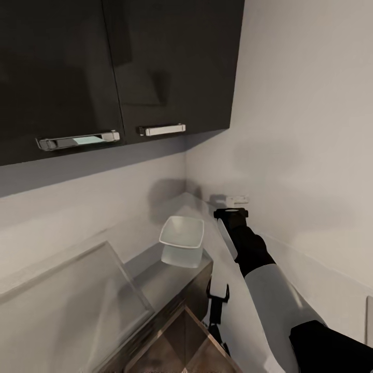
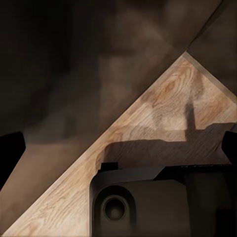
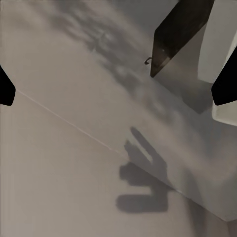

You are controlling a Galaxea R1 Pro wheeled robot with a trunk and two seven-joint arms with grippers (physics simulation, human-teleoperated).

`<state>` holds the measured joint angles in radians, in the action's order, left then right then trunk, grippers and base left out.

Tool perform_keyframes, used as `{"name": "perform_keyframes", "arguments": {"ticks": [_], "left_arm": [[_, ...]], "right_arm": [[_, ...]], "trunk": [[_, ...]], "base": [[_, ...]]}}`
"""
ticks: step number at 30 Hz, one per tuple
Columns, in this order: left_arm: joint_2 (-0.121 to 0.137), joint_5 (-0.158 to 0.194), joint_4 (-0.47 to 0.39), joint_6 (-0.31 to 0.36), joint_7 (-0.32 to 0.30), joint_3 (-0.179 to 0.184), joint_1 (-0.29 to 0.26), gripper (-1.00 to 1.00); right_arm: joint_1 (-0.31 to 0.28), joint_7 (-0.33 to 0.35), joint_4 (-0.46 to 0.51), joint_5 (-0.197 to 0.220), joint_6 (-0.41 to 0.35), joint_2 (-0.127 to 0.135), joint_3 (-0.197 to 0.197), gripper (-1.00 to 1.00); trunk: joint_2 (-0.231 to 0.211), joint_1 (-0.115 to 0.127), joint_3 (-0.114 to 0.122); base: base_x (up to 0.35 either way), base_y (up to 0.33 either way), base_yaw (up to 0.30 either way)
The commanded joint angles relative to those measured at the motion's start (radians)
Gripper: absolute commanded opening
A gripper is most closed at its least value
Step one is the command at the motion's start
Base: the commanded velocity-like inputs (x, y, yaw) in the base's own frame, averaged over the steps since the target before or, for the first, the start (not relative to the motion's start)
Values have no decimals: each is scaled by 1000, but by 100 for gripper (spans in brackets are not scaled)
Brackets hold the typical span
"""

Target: In the kitchen, take the Vidalia onion out of the sink, dice it on the chopping board with the paring knife, put the diced onion into the bowl on the countertop, then place both the paring knife and the chopping board into the sink.

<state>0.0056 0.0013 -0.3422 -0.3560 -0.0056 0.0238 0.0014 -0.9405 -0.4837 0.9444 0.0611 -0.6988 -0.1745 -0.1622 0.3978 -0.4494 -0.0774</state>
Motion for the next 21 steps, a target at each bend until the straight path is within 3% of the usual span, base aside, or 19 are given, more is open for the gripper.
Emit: {"name": "perform_keyframes", "arguments": {"ticks": [1,21], "left_arm": [[1,0,-1,-1,-1,2,0,100],[1,0,-1,-1,-1,4,0,100]], "right_arm": [[0,-8,1,6,-4,0,-2,100],[-1,-11,21,5,-10,0,-1,100]], "trunk": [[2,-1,-4],[2,-1,-36]], "base": [[0,0,0],[0,0,0]]}}
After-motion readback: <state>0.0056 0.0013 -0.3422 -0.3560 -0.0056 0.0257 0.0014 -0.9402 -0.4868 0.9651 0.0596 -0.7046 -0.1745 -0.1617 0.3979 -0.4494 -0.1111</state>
